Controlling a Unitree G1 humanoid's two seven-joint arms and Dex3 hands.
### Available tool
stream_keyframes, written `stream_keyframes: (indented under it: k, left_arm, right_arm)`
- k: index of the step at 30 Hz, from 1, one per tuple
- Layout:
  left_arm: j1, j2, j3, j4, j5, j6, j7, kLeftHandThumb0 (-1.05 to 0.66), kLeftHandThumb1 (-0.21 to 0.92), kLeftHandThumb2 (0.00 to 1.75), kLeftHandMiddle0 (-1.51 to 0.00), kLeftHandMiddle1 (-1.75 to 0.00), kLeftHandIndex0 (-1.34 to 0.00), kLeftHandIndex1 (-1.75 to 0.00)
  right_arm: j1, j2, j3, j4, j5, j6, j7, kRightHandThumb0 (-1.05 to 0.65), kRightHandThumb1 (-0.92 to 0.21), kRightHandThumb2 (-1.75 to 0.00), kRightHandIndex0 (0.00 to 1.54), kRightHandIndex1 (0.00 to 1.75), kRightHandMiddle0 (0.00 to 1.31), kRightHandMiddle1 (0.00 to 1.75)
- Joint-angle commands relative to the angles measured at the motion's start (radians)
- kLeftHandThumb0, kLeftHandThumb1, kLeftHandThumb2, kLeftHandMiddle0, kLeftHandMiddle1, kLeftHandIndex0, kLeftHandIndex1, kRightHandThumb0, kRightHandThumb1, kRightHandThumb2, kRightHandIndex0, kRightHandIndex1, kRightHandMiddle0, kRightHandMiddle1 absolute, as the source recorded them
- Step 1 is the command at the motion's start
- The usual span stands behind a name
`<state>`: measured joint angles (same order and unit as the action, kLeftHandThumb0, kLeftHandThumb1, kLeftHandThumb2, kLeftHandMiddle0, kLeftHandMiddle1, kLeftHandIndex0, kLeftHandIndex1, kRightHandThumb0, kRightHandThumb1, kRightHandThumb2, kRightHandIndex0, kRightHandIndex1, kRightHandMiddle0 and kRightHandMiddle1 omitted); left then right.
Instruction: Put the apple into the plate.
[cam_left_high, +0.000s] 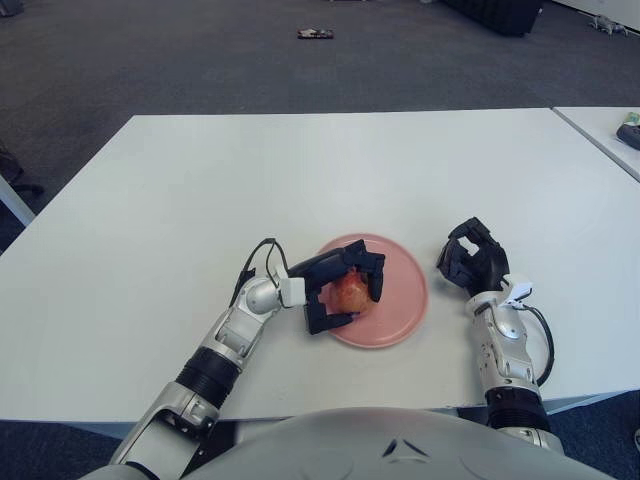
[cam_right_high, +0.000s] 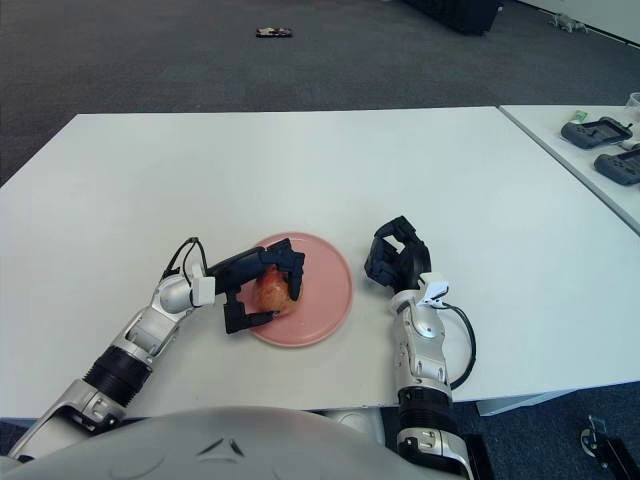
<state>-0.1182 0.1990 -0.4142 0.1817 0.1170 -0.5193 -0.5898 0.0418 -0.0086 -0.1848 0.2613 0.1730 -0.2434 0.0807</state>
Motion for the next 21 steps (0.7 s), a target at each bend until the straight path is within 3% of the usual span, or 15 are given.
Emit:
stream_keyframes:
  k: [1,21]
  left_arm:
    - [-0.017,0.003,-0.01,-0.011,-0.003,0.023,-0.012,0.0,-0.12,1.75,-1.0,-1.56,-0.71,-1.75]
    - [-0.016,-0.009,-0.032,0.037,0.047,-0.037,0.037,0.0,-0.11,1.75,-0.99,-1.57,-0.71,-1.75]
  right_arm:
    - [0.027,0.004,0.004,0.033,-0.002,0.042,-0.005,-0.45,-0.41,-1.21,0.96,1.75,0.54,1.75]
    - [0.032,-0.001,0.01,0.025,-0.005,0.054,-0.018,-0.45,-0.42,-1.2,0.97,1.75,0.53,1.75]
